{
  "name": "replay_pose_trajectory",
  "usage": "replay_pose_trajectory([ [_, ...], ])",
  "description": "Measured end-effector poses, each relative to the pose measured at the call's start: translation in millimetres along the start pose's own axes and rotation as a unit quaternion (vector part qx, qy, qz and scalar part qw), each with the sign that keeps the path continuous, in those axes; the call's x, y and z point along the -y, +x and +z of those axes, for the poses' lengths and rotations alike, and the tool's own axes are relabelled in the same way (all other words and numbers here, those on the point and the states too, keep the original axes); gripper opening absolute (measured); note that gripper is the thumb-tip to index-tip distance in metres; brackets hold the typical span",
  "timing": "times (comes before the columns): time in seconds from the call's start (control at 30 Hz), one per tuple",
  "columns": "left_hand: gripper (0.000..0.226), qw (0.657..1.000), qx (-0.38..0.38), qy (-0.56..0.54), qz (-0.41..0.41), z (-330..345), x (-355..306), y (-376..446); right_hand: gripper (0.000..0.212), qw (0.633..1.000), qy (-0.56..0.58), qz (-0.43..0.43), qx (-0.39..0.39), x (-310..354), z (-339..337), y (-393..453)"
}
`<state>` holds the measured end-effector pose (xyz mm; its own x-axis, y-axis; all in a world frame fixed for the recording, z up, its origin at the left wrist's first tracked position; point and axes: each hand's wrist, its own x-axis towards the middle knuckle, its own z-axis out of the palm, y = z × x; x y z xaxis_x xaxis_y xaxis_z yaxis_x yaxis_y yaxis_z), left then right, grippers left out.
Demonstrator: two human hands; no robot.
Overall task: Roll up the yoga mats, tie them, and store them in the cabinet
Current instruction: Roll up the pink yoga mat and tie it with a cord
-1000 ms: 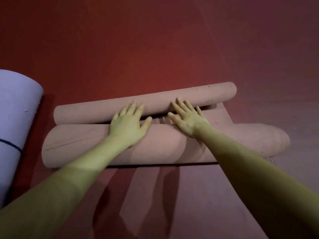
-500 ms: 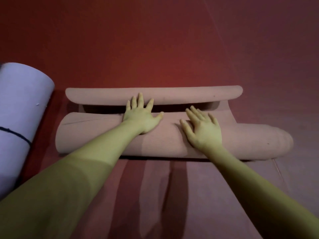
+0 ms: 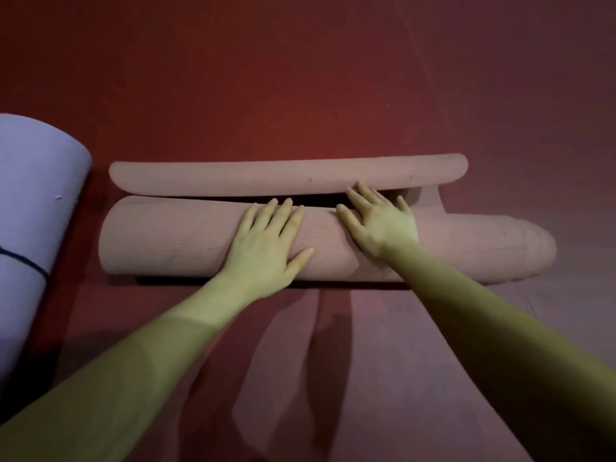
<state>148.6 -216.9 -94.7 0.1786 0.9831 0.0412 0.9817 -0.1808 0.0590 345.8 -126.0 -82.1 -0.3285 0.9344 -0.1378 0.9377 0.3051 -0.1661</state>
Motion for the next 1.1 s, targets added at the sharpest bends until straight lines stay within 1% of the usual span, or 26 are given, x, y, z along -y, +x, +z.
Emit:
replay_pose_trajectory([
  [0.1,0.078,1.0,0.026,-0.001,0.004,-7,6,15,0.077,0.997,-0.006,-0.012,-0.074,2,4,-12],
  [0.13,0.083,0.999,0.037,0.001,0.002,-11,8,22,0.078,0.995,-0.008,-0.022,-0.094,3,7,-18],
  [0.17,0.085,0.999,0.048,0.001,-0.002,-13,10,30,0.077,0.994,-0.011,-0.033,-0.105,2,9,-24],
  [0.2,0.082,0.998,0.054,0.003,-0.007,-14,13,37,0.078,0.993,-0.016,-0.042,-0.106,0,12,-29],
  [0.27,0.071,0.999,0.053,0.005,-0.009,-12,18,48,0.087,0.994,-0.022,-0.059,-0.088,-5,15,-37],
  [0.33,0.066,1.0,0.027,-0.001,0.006,-11,24,53,0.102,0.996,-0.028,-0.07,-0.054,-8,11,-37],
  [0.4,0.071,0.999,0.006,-0.009,0.04,-11,28,54,0.117,0.996,-0.043,-0.071,-0.012,-10,3,-29],
  [0.47,0.076,0.995,-0.027,0.001,0.1,-8,30,50,0.128,0.994,-0.068,-0.081,0.02,-11,-5,-19],
  [0.5,0.079,0.992,-0.057,0.017,0.115,-6,30,48,0.131,0.992,-0.087,-0.091,0.029,-13,-9,-13],
  [0.53,0.086,0.992,-0.056,0.032,0.111,-5,29,47,0.134,0.988,-0.111,-0.104,0.034,-14,-12,-9],
  [0.63,0.122,0.991,0.071,0.087,0.074,-9,27,51,0.136,0.975,-0.169,-0.14,0.036,-19,-16,-1],
  [0.7,0.133,0.987,0.093,0.111,0.065,-13,28,56,0.135,0.975,-0.168,-0.14,0.034,-20,-16,2],
  [0.83,0.131,0.988,0.09,0.109,0.059,-15,28,61,0.131,0.979,-0.148,-0.138,0.029,-21,-17,4],
  [1.0,0.121,0.991,0.066,0.095,0.068,-14,21,49,0.123,0.981,-0.116,-0.148,-0.043,-21,-3,-9],
  [1.1,0.119,0.992,0.068,0.085,0.063,-14,16,32,0.122,0.98,-0.115,-0.155,-0.054,-19,-2,-23],
])
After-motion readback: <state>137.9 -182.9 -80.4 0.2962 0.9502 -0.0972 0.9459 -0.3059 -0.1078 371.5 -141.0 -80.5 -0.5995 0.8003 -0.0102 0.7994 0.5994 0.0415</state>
